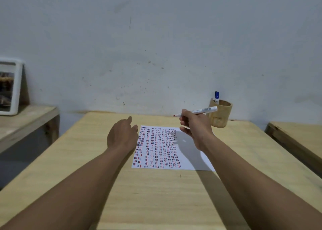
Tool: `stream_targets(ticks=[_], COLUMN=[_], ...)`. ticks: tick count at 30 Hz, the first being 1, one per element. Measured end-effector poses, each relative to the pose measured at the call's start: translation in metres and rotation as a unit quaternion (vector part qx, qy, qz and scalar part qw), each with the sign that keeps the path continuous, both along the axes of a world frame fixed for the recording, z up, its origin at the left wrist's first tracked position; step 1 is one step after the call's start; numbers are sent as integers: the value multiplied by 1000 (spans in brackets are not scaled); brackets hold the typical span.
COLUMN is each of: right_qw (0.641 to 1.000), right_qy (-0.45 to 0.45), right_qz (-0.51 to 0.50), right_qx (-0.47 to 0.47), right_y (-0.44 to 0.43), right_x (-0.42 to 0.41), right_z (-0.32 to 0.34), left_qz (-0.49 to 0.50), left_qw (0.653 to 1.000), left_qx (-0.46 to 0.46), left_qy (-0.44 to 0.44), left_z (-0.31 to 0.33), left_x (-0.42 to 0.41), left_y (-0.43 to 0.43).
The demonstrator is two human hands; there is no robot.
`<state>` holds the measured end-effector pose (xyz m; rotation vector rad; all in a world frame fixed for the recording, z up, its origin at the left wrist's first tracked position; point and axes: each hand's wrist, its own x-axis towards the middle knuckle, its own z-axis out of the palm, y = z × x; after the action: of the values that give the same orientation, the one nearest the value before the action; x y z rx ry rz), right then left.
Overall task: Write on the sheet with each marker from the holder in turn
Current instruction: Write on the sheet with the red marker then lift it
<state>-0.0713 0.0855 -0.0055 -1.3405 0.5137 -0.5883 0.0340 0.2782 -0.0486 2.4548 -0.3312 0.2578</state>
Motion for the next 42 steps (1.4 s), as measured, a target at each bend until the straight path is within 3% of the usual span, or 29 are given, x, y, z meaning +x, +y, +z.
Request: stream_targets(ticks=[5, 9, 24, 39, 42], right_qw=[978, 969, 938, 939, 949], right_qy=[74, 114, 157, 165, 151], right_qz=[-30, -37, -38, -38, -45], right_qx=[-192, -216, -308, -301, -274], right_y=[-11, -15, -16, -14, -15], right_x=[-6, -10, -5, -7, -7], right_z=[-20, -42, -59, -57, -54], left_qz=[-32, -56, -61, -60, -33], left_qw=[987, 973, 969, 973, 983], left_qx=[154, 211, 235, 217, 178], left_qy=[42, 74, 52, 55, 40], left_z=[-7, -21, -31, -31, -27], left_x=[-9, -6, -3, -2, -2], left_y=[14, 24, 26, 26, 23])
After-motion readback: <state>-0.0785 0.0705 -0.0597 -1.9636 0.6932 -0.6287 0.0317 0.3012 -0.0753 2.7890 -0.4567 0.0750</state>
